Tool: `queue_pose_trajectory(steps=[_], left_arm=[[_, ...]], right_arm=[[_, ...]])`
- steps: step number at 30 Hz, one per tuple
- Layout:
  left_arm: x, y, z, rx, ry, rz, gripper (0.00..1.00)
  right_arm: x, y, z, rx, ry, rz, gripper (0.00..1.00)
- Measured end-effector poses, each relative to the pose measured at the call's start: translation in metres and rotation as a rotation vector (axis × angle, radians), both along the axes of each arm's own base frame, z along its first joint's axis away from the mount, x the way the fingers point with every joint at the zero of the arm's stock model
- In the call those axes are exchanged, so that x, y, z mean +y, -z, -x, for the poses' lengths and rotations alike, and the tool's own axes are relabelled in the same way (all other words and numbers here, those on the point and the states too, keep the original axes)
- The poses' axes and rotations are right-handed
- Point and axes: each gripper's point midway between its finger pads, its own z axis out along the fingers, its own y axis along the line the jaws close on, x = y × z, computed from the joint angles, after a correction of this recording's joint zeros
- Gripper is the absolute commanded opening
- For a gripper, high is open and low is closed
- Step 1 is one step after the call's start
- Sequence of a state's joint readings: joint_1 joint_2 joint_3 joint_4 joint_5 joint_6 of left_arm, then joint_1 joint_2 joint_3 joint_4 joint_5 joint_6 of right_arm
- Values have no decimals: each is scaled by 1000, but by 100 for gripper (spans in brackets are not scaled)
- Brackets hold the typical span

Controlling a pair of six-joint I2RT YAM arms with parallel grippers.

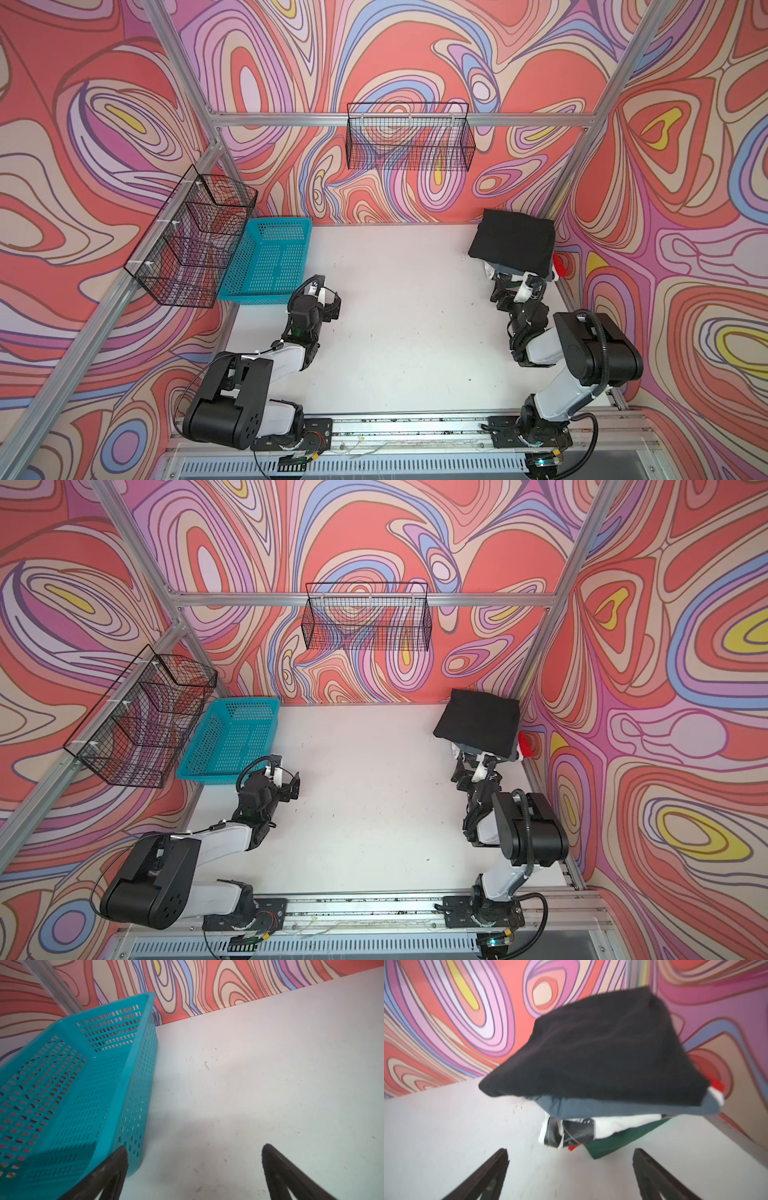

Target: Fold and stack the t-shirts

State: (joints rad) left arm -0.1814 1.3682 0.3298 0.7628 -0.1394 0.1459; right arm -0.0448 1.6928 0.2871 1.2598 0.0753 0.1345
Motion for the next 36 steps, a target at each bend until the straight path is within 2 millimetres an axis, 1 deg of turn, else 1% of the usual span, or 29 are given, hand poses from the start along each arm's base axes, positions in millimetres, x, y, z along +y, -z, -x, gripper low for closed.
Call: queue_pose_trajectory(steps=[2, 4, 6, 8, 9, 11, 12, 17, 22, 29, 32, 36], left_arm=[[-6, 0, -1, -14, 39, 8, 100], [-6, 4, -1, -11, 51, 19, 100], [4, 7, -1, -5, 32, 48, 100], [19, 11, -6, -10, -2, 92, 100], [24, 16, -9, -6, -15, 106, 100], [34, 33, -9, 58, -48, 133, 100], [35, 34, -10, 61, -56, 144, 100], [42, 25, -19, 36, -84, 195, 100], [41, 25, -19, 40, -87, 213, 100], [41, 25, -19, 40, -86, 219, 100], [41, 25, -19, 40, -84, 220, 100], [41, 25, -19, 40, -85, 222, 100]], right_arm=[[6, 0, -5, 5, -26, 10, 98], [7, -3, -7, -3, -36, 18, 98], [8, -4, -8, -4, -42, 22, 98], [9, -4, -8, -3, -45, 26, 98], [9, -4, -8, -2, -46, 27, 98], [9, -4, -8, -3, -49, 29, 98], [10, -4, -8, -3, -50, 30, 98], [13, -3, -12, 11, -67, 38, 98], [17, -3, -15, 13, -79, 45, 98], [18, -3, -15, 15, -80, 51, 98], [19, 0, -18, 37, -71, 65, 98], [31, -4, -24, 36, -83, 87, 98]])
